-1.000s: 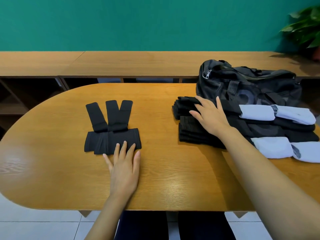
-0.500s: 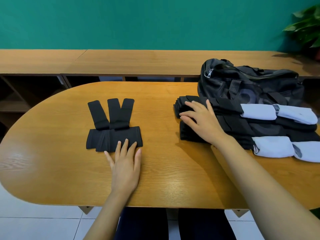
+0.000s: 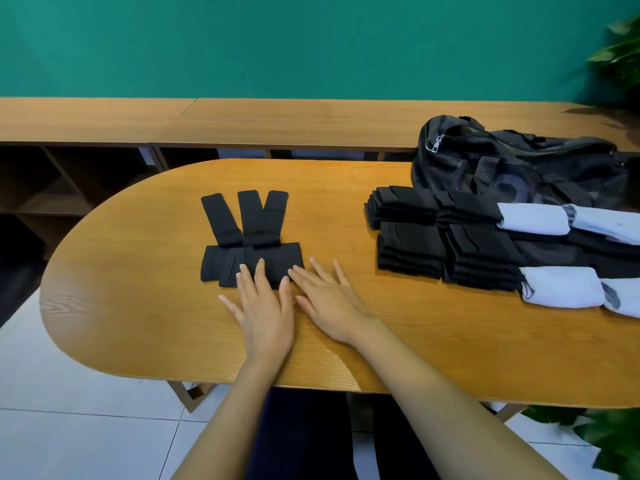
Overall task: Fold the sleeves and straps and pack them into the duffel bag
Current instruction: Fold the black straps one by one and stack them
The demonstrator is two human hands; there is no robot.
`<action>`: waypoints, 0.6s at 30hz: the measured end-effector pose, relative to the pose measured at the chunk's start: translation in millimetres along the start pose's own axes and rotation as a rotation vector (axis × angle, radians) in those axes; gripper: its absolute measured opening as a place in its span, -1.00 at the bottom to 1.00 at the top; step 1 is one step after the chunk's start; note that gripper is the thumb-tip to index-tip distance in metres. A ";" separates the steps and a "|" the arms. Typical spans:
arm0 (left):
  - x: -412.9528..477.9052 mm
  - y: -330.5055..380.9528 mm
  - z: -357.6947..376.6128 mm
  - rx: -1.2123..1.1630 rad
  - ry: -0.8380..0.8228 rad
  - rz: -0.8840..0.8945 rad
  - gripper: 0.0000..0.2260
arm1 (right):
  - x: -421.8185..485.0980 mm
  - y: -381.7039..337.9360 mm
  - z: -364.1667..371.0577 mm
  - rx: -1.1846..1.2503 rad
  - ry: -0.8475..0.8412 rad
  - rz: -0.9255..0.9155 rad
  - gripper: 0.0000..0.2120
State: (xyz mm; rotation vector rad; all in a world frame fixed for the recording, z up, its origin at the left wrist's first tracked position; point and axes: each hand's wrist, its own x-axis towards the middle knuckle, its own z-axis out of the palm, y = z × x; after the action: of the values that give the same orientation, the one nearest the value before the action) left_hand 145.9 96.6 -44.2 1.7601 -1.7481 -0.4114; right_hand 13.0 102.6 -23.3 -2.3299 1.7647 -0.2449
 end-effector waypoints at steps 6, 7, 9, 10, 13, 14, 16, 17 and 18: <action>2.0 -1.1 -0.3 0.028 -0.003 -0.058 -0.45 | -23.4 11.3 -1.1 -0.077 0.031 0.063 -0.48; 1.8 -0.7 -0.4 0.042 -0.010 -0.057 -0.44 | -30.2 16.0 -2.2 -0.082 0.032 0.071 -0.46; 1.4 0.3 -0.2 0.080 -0.031 -0.055 -0.44 | -44.8 26.5 -4.1 -0.092 0.047 0.078 -0.38; 1.4 0.5 0.0 0.097 -0.043 -0.054 -0.43 | -52.6 31.7 -4.7 -0.092 0.063 0.080 -0.34; 1.7 -0.1 1.0 0.136 -0.065 -0.047 -0.42 | -74.4 45.5 -5.6 -0.080 0.103 0.094 -0.29; 1.9 0.1 1.2 0.142 -0.067 -0.045 -0.42 | -81.2 49.6 -5.8 -0.082 0.115 0.092 -0.31; 2.3 0.2 1.0 0.145 -0.075 -0.044 -0.43 | -92.5 56.7 -6.0 -0.071 0.147 0.074 -0.37; 2.2 0.0 0.6 0.147 -0.074 -0.038 -0.43 | -96.7 59.8 -5.7 -0.054 0.164 0.065 -0.40; 1.9 -0.6 0.4 0.147 -0.064 -0.021 -0.44 | -99.7 62.6 -5.2 -0.033 0.189 0.058 -0.44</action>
State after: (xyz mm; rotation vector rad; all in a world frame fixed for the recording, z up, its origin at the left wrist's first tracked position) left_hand 146.3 94.6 -44.5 1.8877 -1.8474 -0.3600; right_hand -73.4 181.8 -35.5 -2.3415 1.9334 -0.4422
